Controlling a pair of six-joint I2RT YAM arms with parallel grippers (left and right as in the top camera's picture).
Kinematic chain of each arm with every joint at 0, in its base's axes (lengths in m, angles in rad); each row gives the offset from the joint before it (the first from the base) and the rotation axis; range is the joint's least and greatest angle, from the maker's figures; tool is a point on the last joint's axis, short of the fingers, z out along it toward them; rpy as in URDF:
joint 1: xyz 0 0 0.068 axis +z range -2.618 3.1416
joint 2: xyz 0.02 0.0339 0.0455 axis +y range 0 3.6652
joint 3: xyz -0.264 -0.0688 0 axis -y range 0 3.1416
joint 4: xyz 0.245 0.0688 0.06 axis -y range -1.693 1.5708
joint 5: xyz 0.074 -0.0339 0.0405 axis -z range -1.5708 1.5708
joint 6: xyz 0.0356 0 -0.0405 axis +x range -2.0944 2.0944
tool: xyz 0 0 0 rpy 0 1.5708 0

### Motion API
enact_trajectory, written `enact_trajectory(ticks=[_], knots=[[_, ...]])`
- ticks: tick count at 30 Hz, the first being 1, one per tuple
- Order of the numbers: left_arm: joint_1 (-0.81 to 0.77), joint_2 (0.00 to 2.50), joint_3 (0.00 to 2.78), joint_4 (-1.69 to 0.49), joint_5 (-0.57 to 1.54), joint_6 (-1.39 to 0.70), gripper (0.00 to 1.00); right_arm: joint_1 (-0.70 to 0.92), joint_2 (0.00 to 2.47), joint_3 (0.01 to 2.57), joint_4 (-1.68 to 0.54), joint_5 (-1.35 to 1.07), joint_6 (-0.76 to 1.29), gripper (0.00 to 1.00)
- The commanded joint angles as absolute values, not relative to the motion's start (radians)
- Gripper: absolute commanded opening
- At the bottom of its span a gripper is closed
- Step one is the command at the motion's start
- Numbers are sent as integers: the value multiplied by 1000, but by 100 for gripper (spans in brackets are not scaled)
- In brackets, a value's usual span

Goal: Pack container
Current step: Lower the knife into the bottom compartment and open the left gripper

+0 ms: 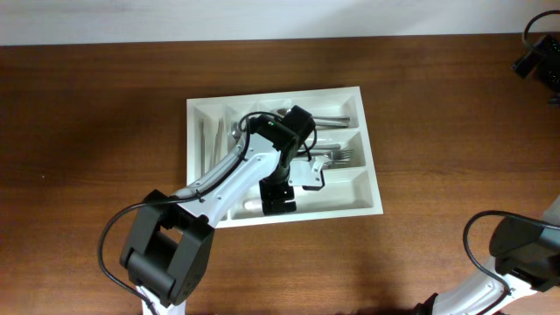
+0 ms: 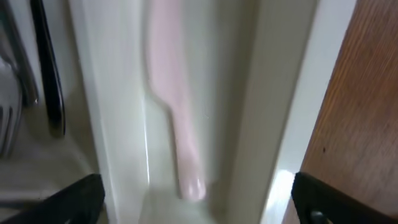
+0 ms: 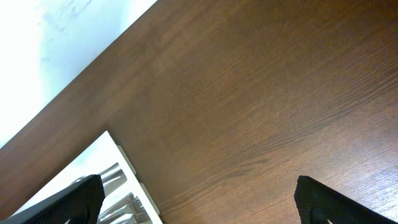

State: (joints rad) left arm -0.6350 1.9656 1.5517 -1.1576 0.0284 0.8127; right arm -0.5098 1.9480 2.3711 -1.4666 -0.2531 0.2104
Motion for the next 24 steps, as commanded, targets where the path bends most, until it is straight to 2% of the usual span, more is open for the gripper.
enact_trajectory(ticks=[1, 7, 11, 18, 24], knots=[[-640, 1935, 1656, -1196, -25, 714, 99, -511, 1942, 2367, -1467, -255, 218, 99], [-582, 1852, 1856, -1316, -144, 552, 99, -511, 1942, 2367, -1467, -255, 218, 99], [-486, 1790, 1884, -1334, -217, 407, 99, -511, 1942, 2367, -1467, -255, 218, 99], [-178, 1748, 1884, -1372, -234, 206, 99, -511, 1942, 2367, -1467, -255, 218, 99], [103, 1748, 1884, -1368, -215, 142, 99, -511, 1942, 2367, -1467, -255, 218, 99]])
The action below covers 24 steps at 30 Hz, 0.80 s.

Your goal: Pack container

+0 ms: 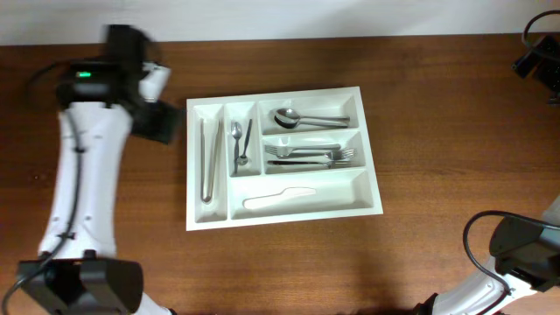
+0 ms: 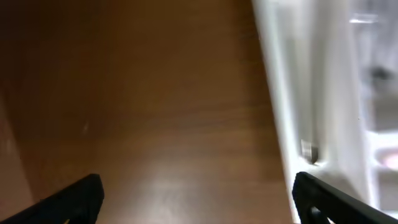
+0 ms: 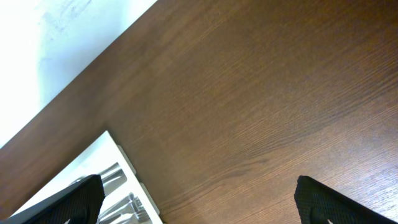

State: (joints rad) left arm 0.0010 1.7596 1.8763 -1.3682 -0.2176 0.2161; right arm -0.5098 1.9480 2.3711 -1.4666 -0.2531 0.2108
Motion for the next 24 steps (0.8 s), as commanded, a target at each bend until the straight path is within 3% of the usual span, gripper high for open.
enact_trajectory(ticks=[1, 9, 24], knots=[[133, 1748, 1884, -1368, -203, 142, 99, -511, 1942, 2367, -1467, -255, 218, 99], [250, 1748, 1883, -1370, -169, 143, 99, -511, 1942, 2367, -1467, -255, 218, 99], [252, 1748, 1883, -1363, -169, 143, 99, -510, 1943, 2367, -1467, -255, 218, 99]])
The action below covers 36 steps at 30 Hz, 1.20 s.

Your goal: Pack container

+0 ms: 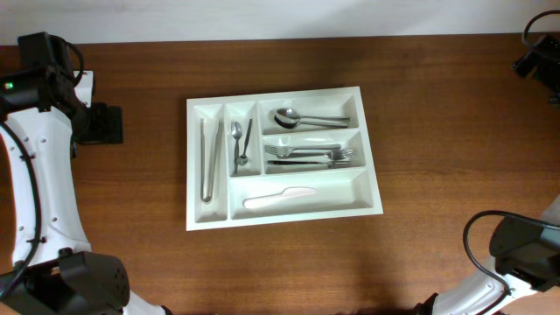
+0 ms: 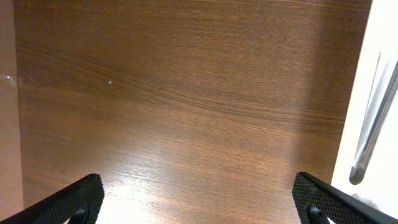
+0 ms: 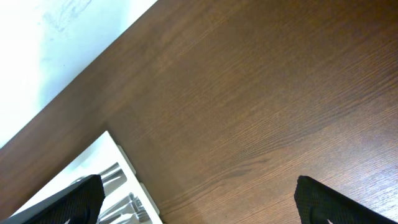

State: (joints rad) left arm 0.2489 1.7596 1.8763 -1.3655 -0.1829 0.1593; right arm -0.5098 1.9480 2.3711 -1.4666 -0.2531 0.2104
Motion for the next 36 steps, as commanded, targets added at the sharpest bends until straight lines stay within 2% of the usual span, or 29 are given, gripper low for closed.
enact_trajectory(ticks=[1, 9, 24, 29, 33, 36], knots=[[252, 1748, 1883, -1363, -169, 143, 99, -509, 1943, 2367, -1467, -255, 218, 99], [252, 1748, 1883, -1363, -169, 143, 99, -424, 1878, 2367, -1467, -255, 218, 99], [252, 1748, 1883, -1363, -169, 143, 99, 125, 1645, 2367, -1464, -236, 202, 99], [252, 1748, 1883, -1363, -169, 143, 99, 144, 1559, 2352, -1409, -82, 181, 99], [252, 1748, 1883, -1363, -169, 143, 99, 144, 1463, 2241, -1241, 41, 181, 99], [252, 1748, 1883, -1363, -169, 143, 99, 144, 1356, 2065, -1066, 119, 181, 99]])
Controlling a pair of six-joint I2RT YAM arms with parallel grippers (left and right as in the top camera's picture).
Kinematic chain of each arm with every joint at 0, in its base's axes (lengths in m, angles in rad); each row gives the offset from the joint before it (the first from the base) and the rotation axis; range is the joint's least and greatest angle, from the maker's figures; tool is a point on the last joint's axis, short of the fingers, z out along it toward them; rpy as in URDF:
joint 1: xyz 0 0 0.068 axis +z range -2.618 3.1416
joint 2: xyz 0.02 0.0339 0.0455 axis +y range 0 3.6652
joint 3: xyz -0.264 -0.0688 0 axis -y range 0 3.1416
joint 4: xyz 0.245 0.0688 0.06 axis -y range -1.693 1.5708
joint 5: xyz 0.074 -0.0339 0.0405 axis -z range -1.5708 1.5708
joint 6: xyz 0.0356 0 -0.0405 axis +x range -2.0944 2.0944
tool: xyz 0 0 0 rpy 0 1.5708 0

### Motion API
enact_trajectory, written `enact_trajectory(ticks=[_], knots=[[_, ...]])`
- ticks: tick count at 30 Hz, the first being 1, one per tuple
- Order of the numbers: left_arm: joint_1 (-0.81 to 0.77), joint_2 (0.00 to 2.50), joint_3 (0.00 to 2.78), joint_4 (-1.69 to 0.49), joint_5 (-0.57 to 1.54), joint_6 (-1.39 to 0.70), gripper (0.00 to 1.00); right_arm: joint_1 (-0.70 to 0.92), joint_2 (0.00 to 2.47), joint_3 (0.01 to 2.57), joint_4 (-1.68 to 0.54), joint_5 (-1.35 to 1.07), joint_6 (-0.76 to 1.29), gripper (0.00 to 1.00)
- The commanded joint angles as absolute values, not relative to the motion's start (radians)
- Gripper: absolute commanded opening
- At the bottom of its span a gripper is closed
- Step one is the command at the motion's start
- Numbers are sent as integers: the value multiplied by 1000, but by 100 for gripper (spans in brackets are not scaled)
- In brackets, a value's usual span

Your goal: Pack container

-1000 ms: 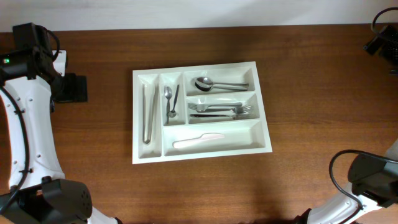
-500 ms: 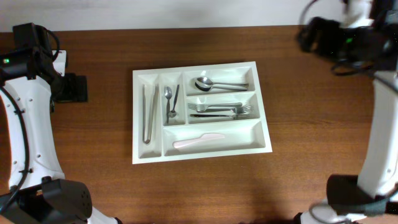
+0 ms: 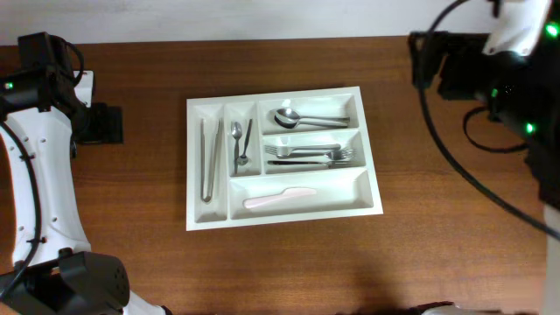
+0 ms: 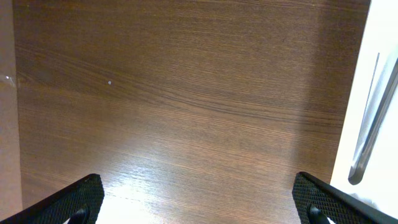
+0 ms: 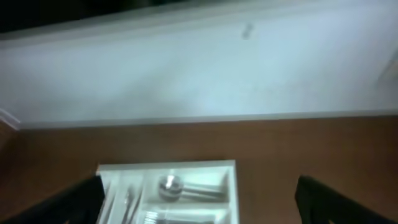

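The white cutlery tray (image 3: 369, 157) lies mid-table. It holds tongs (image 3: 209, 162), small spoons (image 3: 238, 144), large spoons (image 3: 306, 116), forks (image 3: 311, 156) and a pale knife (image 3: 280, 198) in the front compartment. My left gripper (image 3: 98, 124) hangs open over bare wood far left of the tray; the left wrist view shows the gripper (image 4: 199, 211) holding nothing, with the tongs (image 4: 372, 118) at the right edge. My right gripper (image 3: 435, 59) is raised at the back right, open and holding nothing (image 5: 202, 205). Its blurred view shows the tray (image 5: 231, 186) from a distance.
Brown wooden table (image 3: 455, 219) surrounds the tray. A pale wall (image 5: 199, 74) runs along the far edge. The left arm's white links (image 3: 44, 192) stretch down the left side, and the right arm's dark body and cables (image 3: 507, 96) fill the upper right corner.
The right arm has come up into the overhead view at the back right, and its wrist view now shows the wall and tray instead of bare wood. The left arm has not moved.
My left gripper was open low inside the tray over the pale knife in the front compartment. Then it was beside the tray's far left corner, then at the table's far left, where it stays. The right arm stayed put until now, when it stands raised at the back right.
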State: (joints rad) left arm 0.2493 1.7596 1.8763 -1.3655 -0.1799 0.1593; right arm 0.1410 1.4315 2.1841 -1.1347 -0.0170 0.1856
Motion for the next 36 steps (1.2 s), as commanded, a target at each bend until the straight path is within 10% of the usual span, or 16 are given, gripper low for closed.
enact_trajectory(ticks=[1, 19, 36], knots=[[252, 1748, 1883, -1363, -169, 143, 99, 144, 1314, 1993, -1009, 141, 181, 99], [252, 1748, 1883, -1363, -169, 143, 99, 103, 522, 791, -560, 196, 181, 98], [252, 1748, 1883, -1363, -169, 143, 99, 103, 60, 291, -492, 196, 182, 99]])
